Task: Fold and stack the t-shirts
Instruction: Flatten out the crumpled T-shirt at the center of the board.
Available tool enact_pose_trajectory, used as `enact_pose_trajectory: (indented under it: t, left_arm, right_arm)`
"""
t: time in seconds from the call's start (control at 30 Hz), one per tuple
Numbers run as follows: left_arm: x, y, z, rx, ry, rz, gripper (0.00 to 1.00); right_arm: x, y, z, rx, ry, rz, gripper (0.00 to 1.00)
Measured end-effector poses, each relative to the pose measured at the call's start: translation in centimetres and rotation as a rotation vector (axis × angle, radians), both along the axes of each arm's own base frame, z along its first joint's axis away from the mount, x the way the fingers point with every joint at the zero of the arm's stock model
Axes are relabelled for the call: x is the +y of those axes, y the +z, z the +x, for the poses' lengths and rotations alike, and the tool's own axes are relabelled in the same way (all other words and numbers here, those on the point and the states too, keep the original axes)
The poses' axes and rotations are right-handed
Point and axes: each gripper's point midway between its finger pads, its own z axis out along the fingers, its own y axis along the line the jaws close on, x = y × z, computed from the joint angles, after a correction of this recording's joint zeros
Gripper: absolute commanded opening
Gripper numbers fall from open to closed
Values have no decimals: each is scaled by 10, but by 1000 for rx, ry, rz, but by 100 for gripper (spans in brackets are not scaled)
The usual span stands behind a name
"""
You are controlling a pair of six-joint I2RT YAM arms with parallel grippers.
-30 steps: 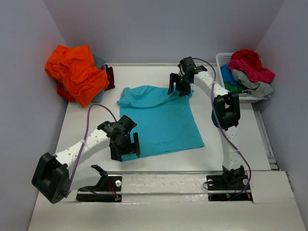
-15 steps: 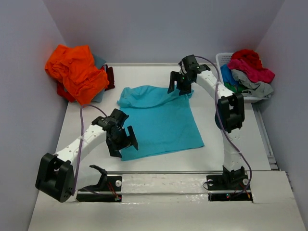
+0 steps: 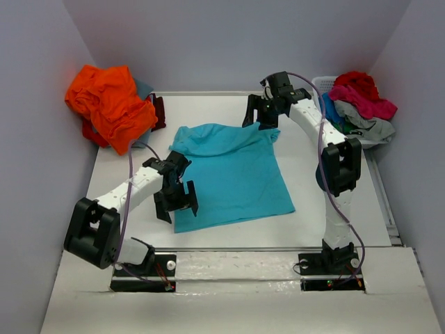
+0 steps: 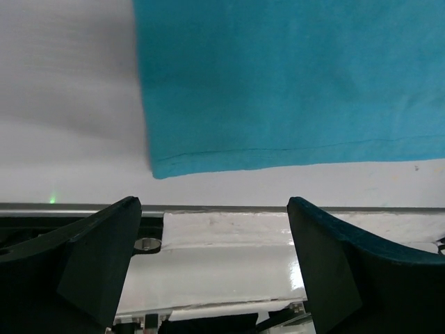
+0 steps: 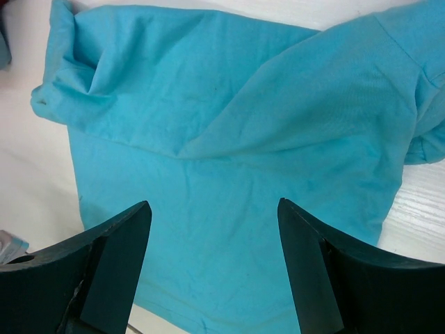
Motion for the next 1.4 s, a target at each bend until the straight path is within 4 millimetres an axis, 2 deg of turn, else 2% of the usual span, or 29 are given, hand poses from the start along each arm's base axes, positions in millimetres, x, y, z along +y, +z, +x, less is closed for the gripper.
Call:
enact_pose_trajectory:
  t: [0.17, 0.27, 0.43, 0.77, 1.13, 1.4]
  left_arm:
    - [15, -2, -12, 53, 38, 85, 99]
    - [17, -3, -16, 87, 54, 108, 99]
    - [15, -18, -21, 159, 61, 116, 99]
    - [6, -48, -32, 180, 65, 45, 99]
    - [-4, -49, -36, 204, 85, -8, 99]
    - [-3, -49, -35, 195, 125, 3, 99]
  right_arm:
    - [1, 1, 0, 0, 4, 6, 79]
    - [2, 1, -1, 1, 6, 8, 79]
    - [3, 1, -2, 5, 12, 18, 79]
    - [4, 0, -11, 23, 20, 34, 79]
    - [6, -2, -13, 34, 21, 50, 79]
    - [8, 0, -16, 33, 20, 67, 79]
